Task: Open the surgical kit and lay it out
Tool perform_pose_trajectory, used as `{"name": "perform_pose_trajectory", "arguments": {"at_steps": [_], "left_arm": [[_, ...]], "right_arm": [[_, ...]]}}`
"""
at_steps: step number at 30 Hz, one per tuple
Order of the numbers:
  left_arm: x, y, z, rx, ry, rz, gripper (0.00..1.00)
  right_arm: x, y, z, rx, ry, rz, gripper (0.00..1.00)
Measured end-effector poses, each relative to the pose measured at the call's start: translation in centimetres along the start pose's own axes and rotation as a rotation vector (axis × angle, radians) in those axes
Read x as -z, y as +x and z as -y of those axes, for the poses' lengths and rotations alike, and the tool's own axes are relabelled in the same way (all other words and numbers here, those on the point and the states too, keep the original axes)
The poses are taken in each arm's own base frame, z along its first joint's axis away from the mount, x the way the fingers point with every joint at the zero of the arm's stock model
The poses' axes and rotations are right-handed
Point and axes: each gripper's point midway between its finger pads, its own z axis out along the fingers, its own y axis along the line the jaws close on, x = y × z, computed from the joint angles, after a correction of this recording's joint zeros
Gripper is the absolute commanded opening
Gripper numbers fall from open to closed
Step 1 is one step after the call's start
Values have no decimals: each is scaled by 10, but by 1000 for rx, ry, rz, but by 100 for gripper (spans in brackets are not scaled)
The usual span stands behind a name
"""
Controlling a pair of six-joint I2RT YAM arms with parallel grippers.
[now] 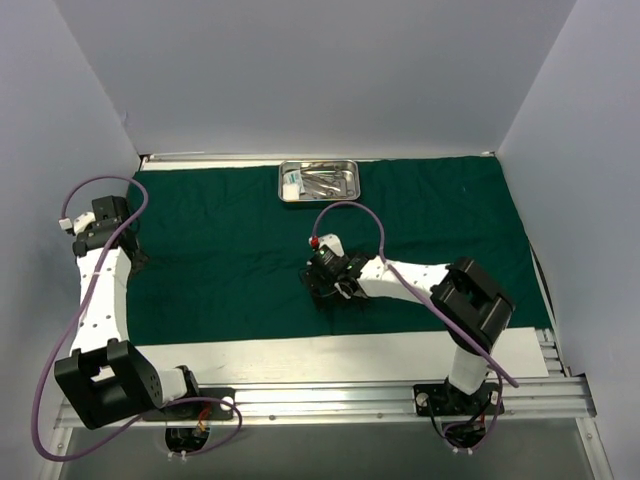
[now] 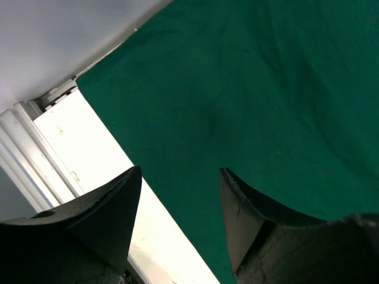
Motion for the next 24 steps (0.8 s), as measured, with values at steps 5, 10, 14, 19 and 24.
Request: {"name": "perform_pose_trajectory", "arguments": {"at_steps": [5, 10, 14, 19, 24], "left_arm": [[-3, 5, 5, -29, 21, 16, 77], [2, 3, 3, -19, 50, 62, 79], [5, 3, 3, -6, 77, 97, 80], [0, 16, 1, -15, 80, 93, 81], [-4, 25, 2, -33, 81, 68, 82]], "right_arm": [[3, 4, -21, 15, 2, 16, 96], [14, 21, -45, 24, -16, 3, 96], [26, 44, -59, 15, -42, -37, 96], [39, 68, -57, 2, -40, -96, 96], [45, 75, -39, -2, 18, -127, 97]]}}
